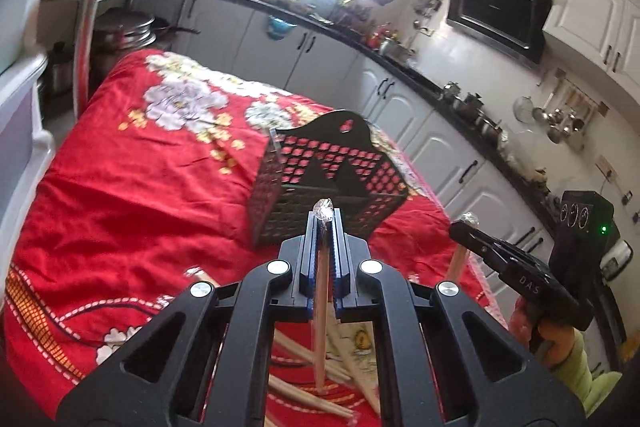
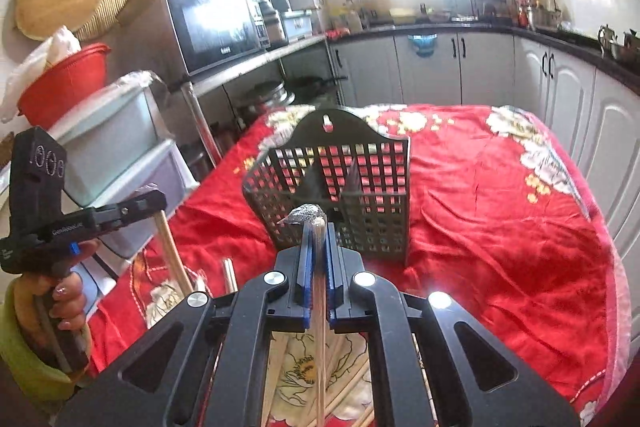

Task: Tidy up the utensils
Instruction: 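Lift the left tool's chopstick over the grey caddy while the right tool carries its own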

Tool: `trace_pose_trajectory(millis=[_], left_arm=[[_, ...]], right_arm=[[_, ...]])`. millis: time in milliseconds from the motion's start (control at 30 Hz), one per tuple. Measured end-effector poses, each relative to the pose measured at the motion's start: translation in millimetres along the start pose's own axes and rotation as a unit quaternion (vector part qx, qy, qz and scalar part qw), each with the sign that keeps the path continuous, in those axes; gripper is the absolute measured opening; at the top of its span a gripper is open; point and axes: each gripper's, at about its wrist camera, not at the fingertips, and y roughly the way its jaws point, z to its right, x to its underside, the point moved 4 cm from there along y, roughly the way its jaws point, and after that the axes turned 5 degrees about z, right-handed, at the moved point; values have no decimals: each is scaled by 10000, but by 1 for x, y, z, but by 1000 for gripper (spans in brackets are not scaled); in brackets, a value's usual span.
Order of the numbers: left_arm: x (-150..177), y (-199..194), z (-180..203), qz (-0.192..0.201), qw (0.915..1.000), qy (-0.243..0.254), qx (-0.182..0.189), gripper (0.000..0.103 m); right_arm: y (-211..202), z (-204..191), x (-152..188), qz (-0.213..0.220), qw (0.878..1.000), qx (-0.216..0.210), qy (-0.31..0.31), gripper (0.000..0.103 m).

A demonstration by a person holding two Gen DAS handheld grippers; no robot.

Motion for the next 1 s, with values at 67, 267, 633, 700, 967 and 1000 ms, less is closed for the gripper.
trace_pose_trajectory(millis=[67, 267, 633, 700, 967, 1000], left_arm=[[-3, -1, 9, 17, 9999, 87, 74, 3], [-13, 0, 34, 67, 9991, 321, 268, 3], [-43, -2, 67, 322, 9962, 677, 444, 3], [-51, -3, 71, 397, 9955, 737, 453, 3], [-83, -6, 78, 703, 9926, 884, 439, 3], [-87, -7, 78, 742, 9922, 908, 425, 3]], right_arm=[[-7, -2, -3, 97, 10000, 9, -20, 6], [-20, 1, -11, 328, 9995, 44, 2, 6], [-35, 4, -37, 768, 9970, 103, 21, 6], [-38, 3, -43, 851, 9963, 93, 27, 6], [-47, 0, -79, 1266, 9919, 51, -9, 6], [-48, -1, -83, 1325, 9912, 56, -22, 6]])
